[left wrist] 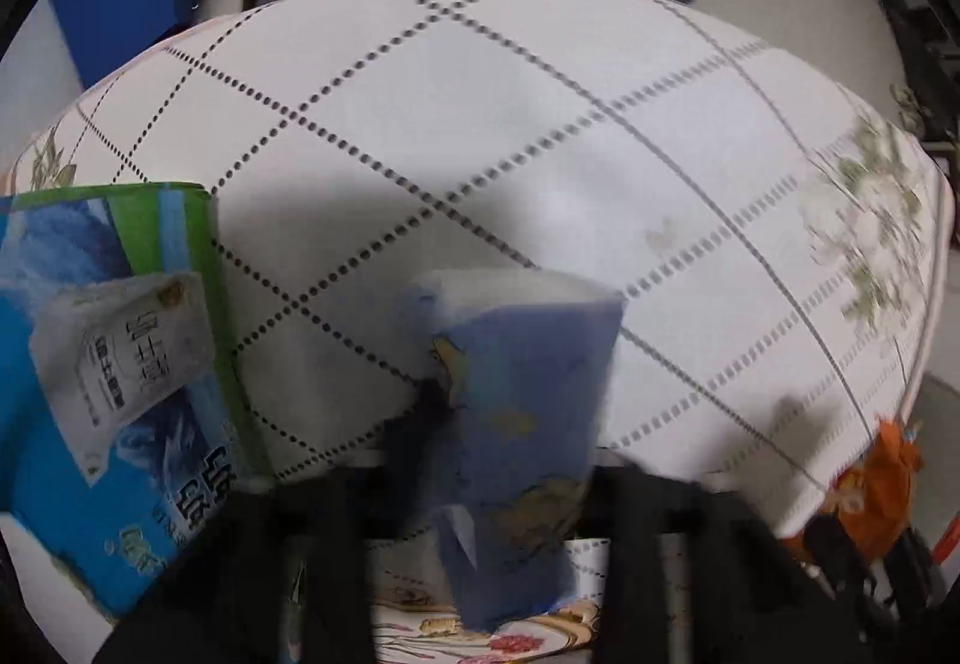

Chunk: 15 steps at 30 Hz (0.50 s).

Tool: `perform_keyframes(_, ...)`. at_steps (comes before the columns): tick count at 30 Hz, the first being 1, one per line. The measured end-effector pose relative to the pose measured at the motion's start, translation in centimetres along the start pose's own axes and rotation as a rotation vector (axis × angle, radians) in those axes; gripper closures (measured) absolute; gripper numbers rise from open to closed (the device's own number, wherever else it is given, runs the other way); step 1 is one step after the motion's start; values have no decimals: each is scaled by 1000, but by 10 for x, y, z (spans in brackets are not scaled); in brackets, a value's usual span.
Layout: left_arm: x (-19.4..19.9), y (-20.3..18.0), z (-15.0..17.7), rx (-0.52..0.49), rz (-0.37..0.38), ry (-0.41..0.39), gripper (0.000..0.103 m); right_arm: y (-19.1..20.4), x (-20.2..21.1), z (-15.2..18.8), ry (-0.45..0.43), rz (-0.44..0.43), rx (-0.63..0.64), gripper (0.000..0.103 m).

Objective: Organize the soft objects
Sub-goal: 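Lower the blue packet and orange bag into the box and release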

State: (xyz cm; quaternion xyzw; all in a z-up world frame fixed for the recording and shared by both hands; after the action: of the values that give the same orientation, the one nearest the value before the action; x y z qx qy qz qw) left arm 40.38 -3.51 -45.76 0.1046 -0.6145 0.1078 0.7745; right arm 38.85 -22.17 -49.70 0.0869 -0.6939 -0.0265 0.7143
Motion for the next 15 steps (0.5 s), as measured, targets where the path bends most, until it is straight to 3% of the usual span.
perform_keyframes(6,15,-4,33,-15,91,-29,91,12,14,1,-8,-4,11,56)
perform_keyframes(12,93,13,76,-80,230,-140,91,58,50,9,-49,-63,47,56)
perform_keyframes(15,138,37,73,-98,251,-202,91,104,77,14,-91,-113,93,56)
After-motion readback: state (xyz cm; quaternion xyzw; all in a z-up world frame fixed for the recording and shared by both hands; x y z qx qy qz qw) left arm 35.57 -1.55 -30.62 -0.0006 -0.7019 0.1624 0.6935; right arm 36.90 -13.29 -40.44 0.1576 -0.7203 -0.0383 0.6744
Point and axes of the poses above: each gripper's, at about its wrist camera, not at the fingertips, and x roughly against the way its jaws point, y to its left, z to its underside, the point moved 6 cm from there along -x, roughly the way its jaws point, and after that the axes turned 9 degrees about x, right-handed, at the moved point
